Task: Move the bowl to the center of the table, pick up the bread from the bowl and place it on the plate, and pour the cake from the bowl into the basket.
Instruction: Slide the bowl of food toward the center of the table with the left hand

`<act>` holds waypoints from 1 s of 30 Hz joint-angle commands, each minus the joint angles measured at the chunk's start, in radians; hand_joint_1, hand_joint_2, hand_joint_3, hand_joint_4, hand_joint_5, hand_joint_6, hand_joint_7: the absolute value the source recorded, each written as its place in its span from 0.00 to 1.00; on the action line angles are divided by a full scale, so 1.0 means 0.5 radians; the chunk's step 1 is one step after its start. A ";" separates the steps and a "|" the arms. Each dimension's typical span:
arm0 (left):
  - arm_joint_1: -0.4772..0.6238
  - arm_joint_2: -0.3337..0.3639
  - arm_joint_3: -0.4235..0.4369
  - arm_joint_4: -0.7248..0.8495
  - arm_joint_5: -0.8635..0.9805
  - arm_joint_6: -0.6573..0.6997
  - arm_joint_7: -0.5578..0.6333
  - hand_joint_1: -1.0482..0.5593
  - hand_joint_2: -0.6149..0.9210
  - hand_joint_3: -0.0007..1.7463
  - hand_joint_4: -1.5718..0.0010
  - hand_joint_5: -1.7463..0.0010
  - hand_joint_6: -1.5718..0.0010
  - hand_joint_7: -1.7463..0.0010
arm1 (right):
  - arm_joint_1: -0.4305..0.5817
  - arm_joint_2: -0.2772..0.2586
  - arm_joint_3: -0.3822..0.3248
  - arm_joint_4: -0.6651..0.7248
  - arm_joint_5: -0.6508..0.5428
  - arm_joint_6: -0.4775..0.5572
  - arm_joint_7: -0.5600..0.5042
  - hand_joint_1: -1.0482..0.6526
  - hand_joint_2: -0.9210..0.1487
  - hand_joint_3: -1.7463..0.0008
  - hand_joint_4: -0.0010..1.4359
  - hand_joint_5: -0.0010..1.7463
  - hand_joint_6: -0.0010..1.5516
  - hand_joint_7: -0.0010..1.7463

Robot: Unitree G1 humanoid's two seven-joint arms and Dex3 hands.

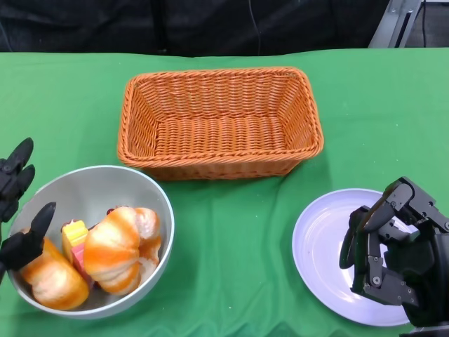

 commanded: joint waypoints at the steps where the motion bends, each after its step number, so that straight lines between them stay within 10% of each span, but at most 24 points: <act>1: -0.012 -0.004 0.002 0.061 -0.056 -0.032 -0.005 0.10 1.00 0.36 0.89 1.00 0.91 1.00 | 0.016 -0.014 -0.012 -0.034 0.011 0.028 -0.007 0.54 0.47 0.14 0.69 1.00 0.45 0.97; 30: -0.069 0.014 -0.033 0.256 -0.130 0.081 -0.053 0.10 1.00 0.36 0.85 0.99 0.88 0.99 | 0.011 -0.008 -0.018 -0.009 0.016 0.029 -0.004 0.54 0.48 0.15 0.69 1.00 0.45 0.98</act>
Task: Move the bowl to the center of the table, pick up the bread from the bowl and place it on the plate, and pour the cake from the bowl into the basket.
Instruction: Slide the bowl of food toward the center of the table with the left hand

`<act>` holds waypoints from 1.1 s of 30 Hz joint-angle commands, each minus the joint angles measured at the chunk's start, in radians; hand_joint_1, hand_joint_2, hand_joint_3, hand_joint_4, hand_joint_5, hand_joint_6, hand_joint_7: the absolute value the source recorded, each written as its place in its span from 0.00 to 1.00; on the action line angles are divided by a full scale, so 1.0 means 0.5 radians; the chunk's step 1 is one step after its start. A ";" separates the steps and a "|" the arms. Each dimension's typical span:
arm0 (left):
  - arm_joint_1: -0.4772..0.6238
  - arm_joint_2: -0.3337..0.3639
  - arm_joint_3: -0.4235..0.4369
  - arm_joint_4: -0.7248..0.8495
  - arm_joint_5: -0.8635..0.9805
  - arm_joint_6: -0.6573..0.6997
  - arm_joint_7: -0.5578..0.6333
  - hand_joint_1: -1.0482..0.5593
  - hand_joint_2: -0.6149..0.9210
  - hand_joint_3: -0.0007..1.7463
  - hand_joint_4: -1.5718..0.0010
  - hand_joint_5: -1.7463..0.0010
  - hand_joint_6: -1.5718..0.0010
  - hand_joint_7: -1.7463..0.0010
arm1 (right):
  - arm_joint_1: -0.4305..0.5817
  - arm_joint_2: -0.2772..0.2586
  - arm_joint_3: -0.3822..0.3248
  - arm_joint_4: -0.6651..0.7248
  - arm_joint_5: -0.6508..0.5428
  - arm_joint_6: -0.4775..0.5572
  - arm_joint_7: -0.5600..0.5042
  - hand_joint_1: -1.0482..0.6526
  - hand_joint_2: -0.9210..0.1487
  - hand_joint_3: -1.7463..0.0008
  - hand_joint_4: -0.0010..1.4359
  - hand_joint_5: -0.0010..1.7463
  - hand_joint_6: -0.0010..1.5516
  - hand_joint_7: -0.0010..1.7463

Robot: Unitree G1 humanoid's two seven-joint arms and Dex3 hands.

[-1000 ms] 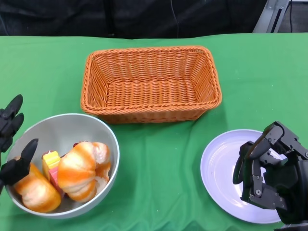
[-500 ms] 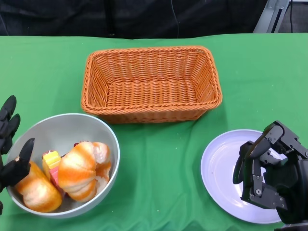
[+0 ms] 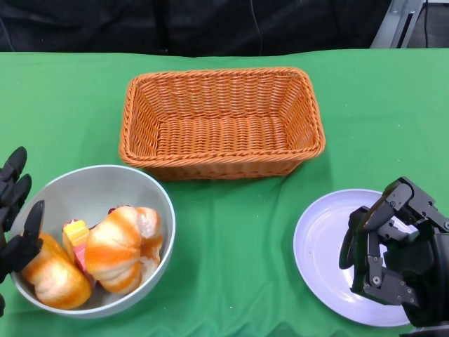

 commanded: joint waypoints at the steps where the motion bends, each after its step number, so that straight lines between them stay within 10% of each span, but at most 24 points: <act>1: 0.007 0.027 -0.016 0.042 0.036 0.038 0.046 0.10 1.00 0.36 0.85 0.99 0.88 0.99 | 0.005 -0.009 -0.020 0.010 0.015 -0.006 0.002 0.55 0.48 0.15 0.69 1.00 0.45 0.97; 33: 0.009 0.038 0.119 -0.103 -0.228 -0.024 -0.114 0.10 1.00 0.34 0.83 0.99 0.88 0.99 | 0.003 -0.001 -0.030 0.046 -0.010 -0.037 -0.007 0.54 0.49 0.14 0.69 1.00 0.44 0.99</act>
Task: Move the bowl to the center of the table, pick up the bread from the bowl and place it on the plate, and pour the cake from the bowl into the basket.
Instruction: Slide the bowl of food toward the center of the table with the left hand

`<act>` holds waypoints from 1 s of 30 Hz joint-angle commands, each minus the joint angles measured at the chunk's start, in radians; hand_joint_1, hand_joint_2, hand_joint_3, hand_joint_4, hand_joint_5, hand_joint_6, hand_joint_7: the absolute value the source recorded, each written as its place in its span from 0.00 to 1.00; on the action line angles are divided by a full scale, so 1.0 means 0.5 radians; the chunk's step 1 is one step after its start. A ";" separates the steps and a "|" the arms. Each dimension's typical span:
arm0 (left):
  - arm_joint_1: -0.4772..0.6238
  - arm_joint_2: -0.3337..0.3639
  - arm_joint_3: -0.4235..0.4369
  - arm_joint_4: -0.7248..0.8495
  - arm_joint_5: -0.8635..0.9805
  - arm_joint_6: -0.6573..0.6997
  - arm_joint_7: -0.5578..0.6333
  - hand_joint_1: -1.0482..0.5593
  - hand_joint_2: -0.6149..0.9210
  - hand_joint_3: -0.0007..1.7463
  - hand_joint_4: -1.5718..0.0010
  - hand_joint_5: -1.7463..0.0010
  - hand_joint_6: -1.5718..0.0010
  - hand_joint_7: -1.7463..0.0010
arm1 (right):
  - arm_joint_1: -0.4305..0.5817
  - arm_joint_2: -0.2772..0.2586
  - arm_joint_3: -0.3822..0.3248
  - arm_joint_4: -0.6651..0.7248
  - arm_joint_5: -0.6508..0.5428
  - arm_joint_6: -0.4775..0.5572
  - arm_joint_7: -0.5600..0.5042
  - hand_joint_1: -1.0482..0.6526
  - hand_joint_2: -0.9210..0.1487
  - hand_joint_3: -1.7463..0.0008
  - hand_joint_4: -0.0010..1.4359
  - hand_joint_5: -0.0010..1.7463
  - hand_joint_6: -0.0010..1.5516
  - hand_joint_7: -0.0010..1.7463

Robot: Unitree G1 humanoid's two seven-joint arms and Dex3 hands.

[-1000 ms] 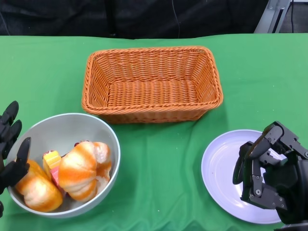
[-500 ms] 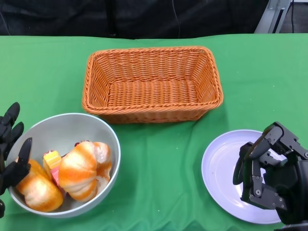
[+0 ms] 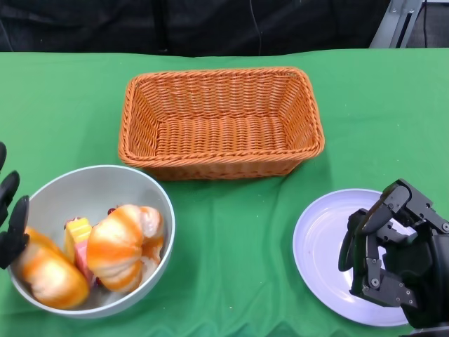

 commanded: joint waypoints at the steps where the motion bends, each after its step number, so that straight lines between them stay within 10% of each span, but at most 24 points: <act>1: 0.030 0.027 0.031 -0.099 -0.062 -0.020 -0.048 0.10 1.00 0.34 0.83 0.99 0.88 0.99 | 0.004 0.004 -0.027 0.013 -0.007 -0.021 -0.028 0.54 0.49 0.14 0.68 1.00 0.44 0.99; 30: -0.025 0.136 0.033 0.155 0.145 0.031 0.114 0.10 1.00 0.36 0.81 0.99 0.86 0.99 | -0.001 -0.026 -0.037 0.036 0.004 -0.037 0.012 0.54 0.51 0.12 0.68 1.00 0.44 1.00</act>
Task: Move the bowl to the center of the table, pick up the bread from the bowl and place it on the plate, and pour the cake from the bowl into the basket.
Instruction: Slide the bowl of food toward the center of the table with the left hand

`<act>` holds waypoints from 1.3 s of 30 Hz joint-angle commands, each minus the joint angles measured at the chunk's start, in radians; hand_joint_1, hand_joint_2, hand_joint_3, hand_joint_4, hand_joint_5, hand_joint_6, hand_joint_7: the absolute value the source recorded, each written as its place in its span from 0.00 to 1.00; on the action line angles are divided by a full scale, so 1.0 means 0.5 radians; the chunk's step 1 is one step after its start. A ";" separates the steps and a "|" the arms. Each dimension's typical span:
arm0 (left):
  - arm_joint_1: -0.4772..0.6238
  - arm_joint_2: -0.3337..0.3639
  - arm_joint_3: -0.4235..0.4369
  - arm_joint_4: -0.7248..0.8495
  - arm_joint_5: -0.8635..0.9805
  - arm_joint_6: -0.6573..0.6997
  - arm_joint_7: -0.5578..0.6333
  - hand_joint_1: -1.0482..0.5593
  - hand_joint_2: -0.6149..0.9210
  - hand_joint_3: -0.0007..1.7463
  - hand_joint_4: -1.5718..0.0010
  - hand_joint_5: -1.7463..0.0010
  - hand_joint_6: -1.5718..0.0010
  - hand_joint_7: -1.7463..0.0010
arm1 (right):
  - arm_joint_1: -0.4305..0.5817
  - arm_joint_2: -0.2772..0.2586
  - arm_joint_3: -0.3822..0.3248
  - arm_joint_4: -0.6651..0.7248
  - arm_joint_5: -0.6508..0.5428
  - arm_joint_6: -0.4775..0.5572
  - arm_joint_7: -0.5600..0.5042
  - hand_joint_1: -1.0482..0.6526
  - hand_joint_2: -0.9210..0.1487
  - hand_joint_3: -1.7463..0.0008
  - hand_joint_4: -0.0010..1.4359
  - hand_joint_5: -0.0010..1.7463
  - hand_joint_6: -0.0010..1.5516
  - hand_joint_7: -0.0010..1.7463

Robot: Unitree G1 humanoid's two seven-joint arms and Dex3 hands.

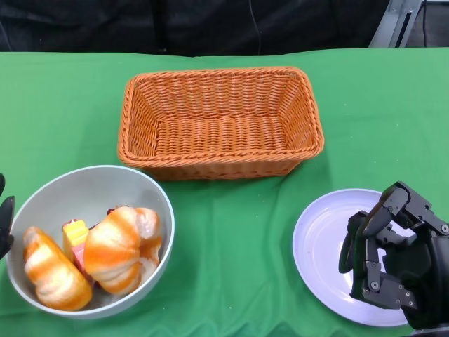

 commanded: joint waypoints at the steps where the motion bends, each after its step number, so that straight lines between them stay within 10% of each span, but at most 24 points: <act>1: -0.023 0.061 -0.021 0.075 0.047 -0.013 0.042 0.10 1.00 0.36 0.81 0.99 0.85 0.99 | 0.009 -0.007 -0.024 -0.009 0.006 -0.009 -0.014 0.54 0.51 0.12 0.68 1.00 0.44 1.00; 39: 0.132 -0.168 -0.233 -0.228 -0.024 0.122 -0.181 0.09 1.00 0.33 0.81 0.99 0.85 0.99 | -0.020 -0.006 -0.032 0.056 0.011 -0.029 -0.006 0.54 0.50 0.12 0.67 1.00 0.43 0.99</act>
